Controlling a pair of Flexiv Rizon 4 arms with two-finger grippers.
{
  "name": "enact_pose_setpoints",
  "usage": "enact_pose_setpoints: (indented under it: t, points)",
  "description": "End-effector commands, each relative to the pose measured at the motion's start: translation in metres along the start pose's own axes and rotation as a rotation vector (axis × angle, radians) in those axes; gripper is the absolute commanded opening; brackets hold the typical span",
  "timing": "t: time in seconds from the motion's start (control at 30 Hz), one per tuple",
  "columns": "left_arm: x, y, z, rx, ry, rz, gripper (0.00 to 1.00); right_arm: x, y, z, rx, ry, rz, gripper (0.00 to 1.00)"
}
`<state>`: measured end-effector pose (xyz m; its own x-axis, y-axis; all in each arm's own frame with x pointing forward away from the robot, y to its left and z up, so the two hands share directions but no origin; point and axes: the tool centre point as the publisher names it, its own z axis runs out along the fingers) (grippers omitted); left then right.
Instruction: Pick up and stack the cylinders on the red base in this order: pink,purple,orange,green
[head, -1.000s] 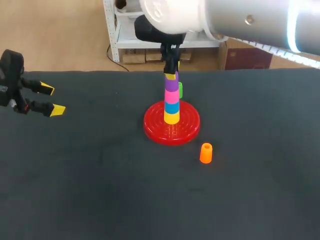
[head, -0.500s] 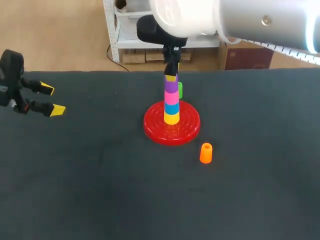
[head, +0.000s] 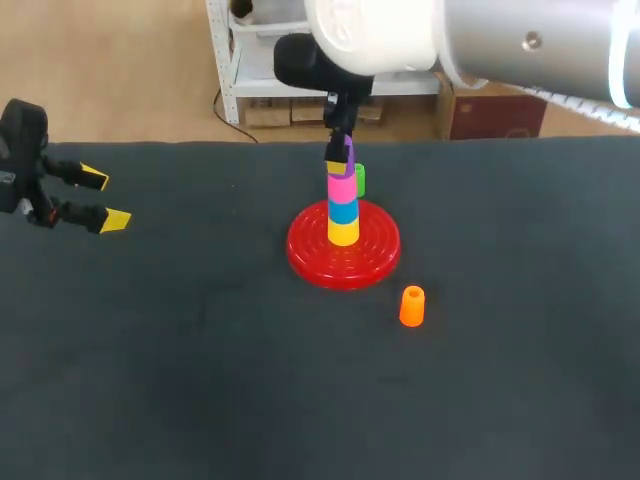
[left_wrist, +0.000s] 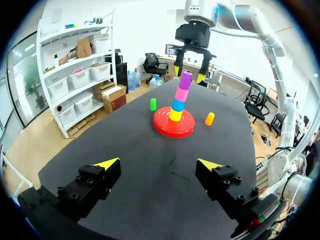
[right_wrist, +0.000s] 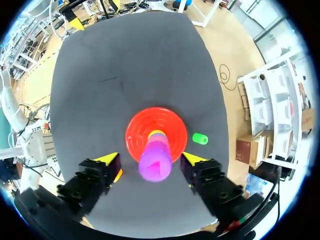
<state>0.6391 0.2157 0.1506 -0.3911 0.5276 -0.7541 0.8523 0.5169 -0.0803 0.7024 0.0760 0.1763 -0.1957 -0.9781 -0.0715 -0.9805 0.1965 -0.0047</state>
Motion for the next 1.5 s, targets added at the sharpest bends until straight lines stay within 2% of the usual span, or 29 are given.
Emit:
enact_pose_setpoints:
  t: [0.03,0.17,0.27,0.47,0.63,0.87,1.17,1.33,1.37,1.5]
  points:
    - [0.002,0.001,0.001,0.001,-0.004,0.003,1.00,0.035,0.031,-0.017,0.114,-0.073,0.018,1.00]
    - [0.002,0.001,0.001,0.001,-0.004,0.003,1.00,0.053,0.052,-0.026,0.140,-0.071,0.018,1.00]
    - [0.002,0.001,0.001,0.001,-0.004,0.003,1.00,0.065,0.071,-0.024,0.140,-0.045,-0.003,1.00]
    - [0.002,0.001,0.001,0.001,-0.004,0.003,1.00,0.084,0.110,0.005,0.094,0.003,-0.048,1.00]
    - [0.002,0.001,0.001,0.001,-0.004,0.003,1.00,0.094,0.128,0.033,0.059,-0.037,-0.059,1.00]
    - [0.002,0.001,0.001,0.001,-0.004,0.003,1.00,0.109,0.135,0.069,-0.008,-0.014,-0.012,1.00]
    - [0.002,0.001,0.001,0.001,-0.004,0.003,1.00,0.117,0.122,0.108,-0.068,0.006,0.009,1.00]
    - [0.002,0.001,0.001,0.001,-0.004,0.003,1.00,0.118,0.120,0.116,-0.106,-0.018,0.008,1.00]
    - [0.002,0.001,0.001,0.001,-0.004,0.003,1.00,0.118,0.119,0.114,-0.132,-0.002,0.006,1.00]
    - [0.002,0.001,0.001,0.001,-0.004,0.003,1.00,0.118,0.119,0.114,-0.132,-0.002,0.006,1.00]
